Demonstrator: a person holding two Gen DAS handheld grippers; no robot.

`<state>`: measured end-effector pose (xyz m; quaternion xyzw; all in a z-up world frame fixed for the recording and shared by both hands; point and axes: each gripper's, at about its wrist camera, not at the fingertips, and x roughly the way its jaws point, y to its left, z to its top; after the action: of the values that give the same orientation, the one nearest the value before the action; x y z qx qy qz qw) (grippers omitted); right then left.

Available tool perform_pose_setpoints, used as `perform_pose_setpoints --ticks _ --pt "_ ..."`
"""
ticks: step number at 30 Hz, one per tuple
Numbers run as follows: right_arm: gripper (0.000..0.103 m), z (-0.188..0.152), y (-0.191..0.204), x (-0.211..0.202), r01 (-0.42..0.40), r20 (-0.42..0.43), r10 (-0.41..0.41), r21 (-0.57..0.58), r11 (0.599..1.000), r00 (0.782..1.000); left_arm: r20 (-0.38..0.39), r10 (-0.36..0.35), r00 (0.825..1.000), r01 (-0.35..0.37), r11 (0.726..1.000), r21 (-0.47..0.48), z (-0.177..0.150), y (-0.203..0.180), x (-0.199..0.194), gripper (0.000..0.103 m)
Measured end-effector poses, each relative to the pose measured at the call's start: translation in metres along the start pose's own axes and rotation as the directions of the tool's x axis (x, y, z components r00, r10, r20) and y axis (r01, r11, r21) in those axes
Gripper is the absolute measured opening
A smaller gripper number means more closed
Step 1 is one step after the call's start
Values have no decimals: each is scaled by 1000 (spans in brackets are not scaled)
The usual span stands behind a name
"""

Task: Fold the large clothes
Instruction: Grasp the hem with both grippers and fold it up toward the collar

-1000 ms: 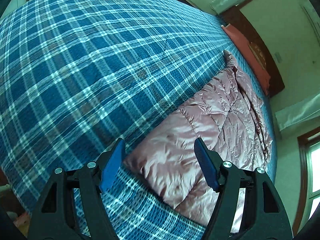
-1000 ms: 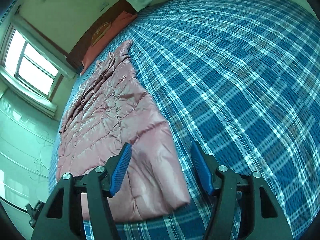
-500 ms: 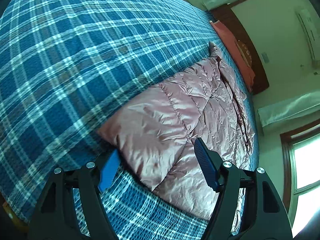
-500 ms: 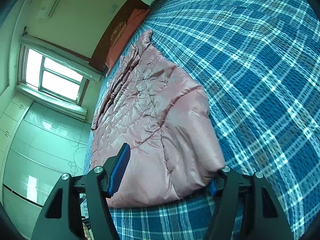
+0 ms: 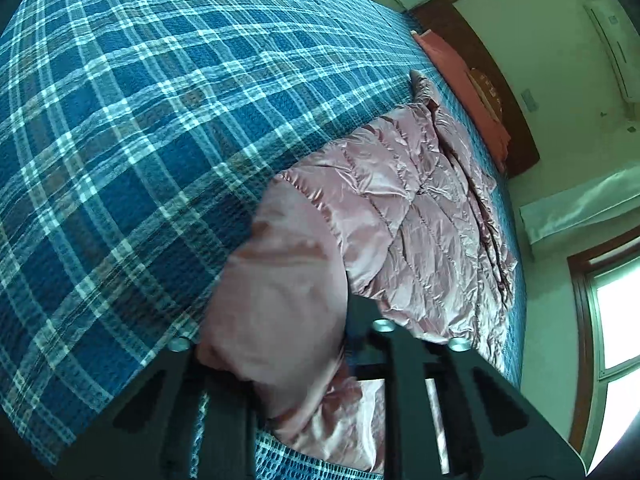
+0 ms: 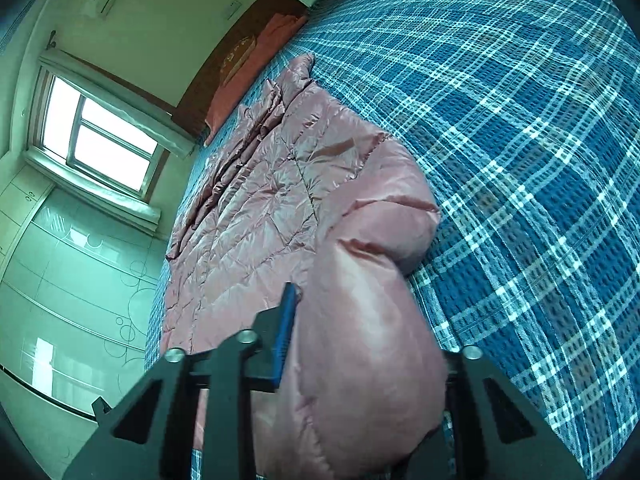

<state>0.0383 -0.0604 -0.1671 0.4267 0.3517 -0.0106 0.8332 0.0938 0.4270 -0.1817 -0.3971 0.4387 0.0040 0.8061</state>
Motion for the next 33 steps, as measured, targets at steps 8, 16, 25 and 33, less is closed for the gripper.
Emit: perform_pose_setpoints --ticks 8,16,25,33 --pt "10 -2 18 -37 -97 42 99 -41 994 994 38 -97 995 96 995 17 2 -6 -29 5" --pt "9 -17 33 -89 -176 47 180 -85 981 983 46 -153 987 148 984 100 -7 -11 -79 4" --pt "9 -40 42 -141 -242 53 249 -111 964 967 47 -235 971 225 962 156 -23 -20 -145 4" --pt "9 14 72 -121 -328 79 340 -132 935 937 49 -304 951 286 932 225 7 -69 -140 4"
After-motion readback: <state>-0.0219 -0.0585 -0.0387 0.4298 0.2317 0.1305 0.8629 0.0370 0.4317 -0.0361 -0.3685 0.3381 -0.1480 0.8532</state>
